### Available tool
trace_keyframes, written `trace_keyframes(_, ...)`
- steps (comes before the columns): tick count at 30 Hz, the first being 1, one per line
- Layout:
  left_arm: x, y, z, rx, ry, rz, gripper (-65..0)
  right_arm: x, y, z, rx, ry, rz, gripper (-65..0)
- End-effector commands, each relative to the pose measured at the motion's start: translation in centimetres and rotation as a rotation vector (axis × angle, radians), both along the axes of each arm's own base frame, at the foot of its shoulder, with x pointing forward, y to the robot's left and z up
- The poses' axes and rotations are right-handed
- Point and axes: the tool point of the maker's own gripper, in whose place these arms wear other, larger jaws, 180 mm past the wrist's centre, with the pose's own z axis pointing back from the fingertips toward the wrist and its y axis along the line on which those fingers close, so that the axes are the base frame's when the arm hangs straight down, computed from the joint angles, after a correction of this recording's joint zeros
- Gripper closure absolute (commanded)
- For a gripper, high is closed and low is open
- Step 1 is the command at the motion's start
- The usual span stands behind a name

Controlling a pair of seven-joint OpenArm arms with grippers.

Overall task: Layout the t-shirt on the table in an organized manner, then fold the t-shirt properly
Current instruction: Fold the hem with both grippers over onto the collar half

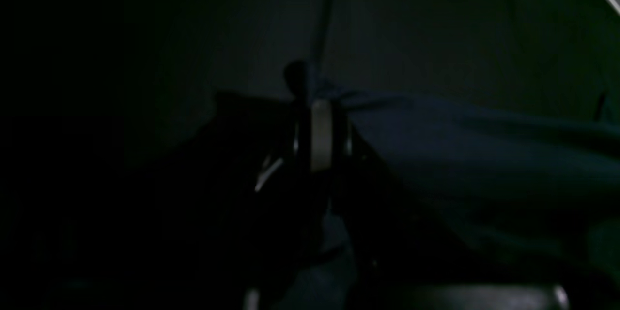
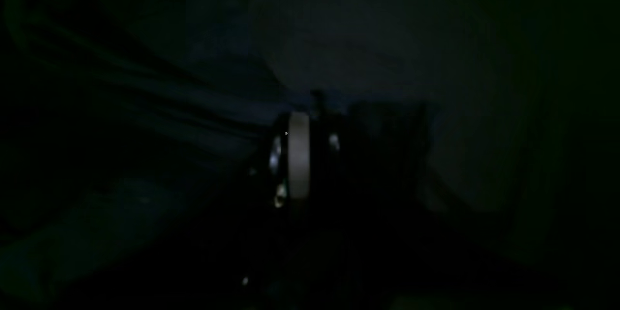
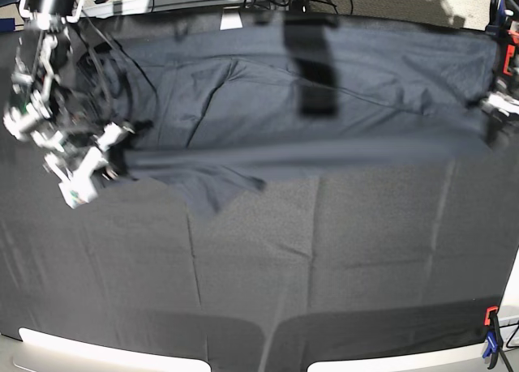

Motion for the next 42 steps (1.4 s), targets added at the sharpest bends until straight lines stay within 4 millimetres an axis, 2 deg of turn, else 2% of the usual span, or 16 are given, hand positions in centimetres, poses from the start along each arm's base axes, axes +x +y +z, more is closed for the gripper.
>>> trace_keyframes(1,0.6,0.9,1.6,0.009,-0.049,0.014,0.0,0.6,-1.0,1.5,-0.019,-0.046,-0.012,-0.1)
trace_keyframes(5,-0.1,0.4,0.7,-0.004,-0.012,0.006,0.0,-0.5,-1.5,0.7,-0.021,-0.02,-0.026,-0.1)
trace_keyframes(14,-3.3,1.4,-0.8,0.006,0.055,0.035,0.0,-2.2,-1.4,-0.8,-0.018,0.06,-0.026,-0.2)
trace_keyframes(16,-3.5,1.4,-0.9,0.005,0.064,0.033,0.0,-2.9,-1.3,-1.4,-0.008,0.113,-0.024,-5.4)
trace_keyframes(18,-3.7,1.3,-1.2,0.005,0.08,0.026,0.0,-3.8,-1.0,-2.0,0.01,0.18,-0.018,-16.9)
trace_keyframes(19,-3.8,1.2,-1.3,0.003,0.091,0.021,-3.3,-4.1,-0.7,-2.0,0.027,0.2,-0.012,-22.2)
trace_keyframes(20,-3.8,1.1,-1.4,0.002,0.099,0.016,-10.3,-4.3,-0.5,-2.1,0.044,0.215,-0.007,-26.1)
trace_keyframes(22,-3.9,1.1,-1.5,0.002,0.102,0.015,-23.8,-4.1,0.0,-1.6,0.082,0.21,0.003,-28.3)
trace_keyframes(23,-3.9,1.2,-1.4,0.005,0.103,0.014,-28.3,-3.7,0.1,-1.1,0.105,0.2,0.009,-28.3)
trace_keyframes(24,-3.8,1.2,-1.4,0.007,0.102,0.014,-30.0,-3.4,0.4,-0.4,0.132,0.19,0.016,-28.3)
trace_keyframes(27,-3.7,1.7,-1.0,0.023,0.098,0.009,-30.1,-1.5,0.9,2.4,0.214,0.125,0.041,-28.3)
trace_keyframes(32,-2.6,2.4,1.1,0.075,0.053,-0.012,-30.1,3.2,2.2,6.8,0.275,-0.047,0.054,-28.3)
trace_keyframes(38,-1.3,2.1,3.5,0.109,-0.033,-0.024,-30.1,7.1,5.6,8.8,0.283,-0.137,0.072,-28.3)
trace_keyframes(40,-1.2,2.0,3.7,0.116,-0.036,-0.028,-30.1,8.0,6.9,8.6,0.25,-0.128,0.102,-28.3)
trace_keyframes(42,-1.2,2.0,3.7,0.115,-0.037,-0.028,-30.1,8.9,8.0,7.5,0.22,-0.083,0.102,-28.3)
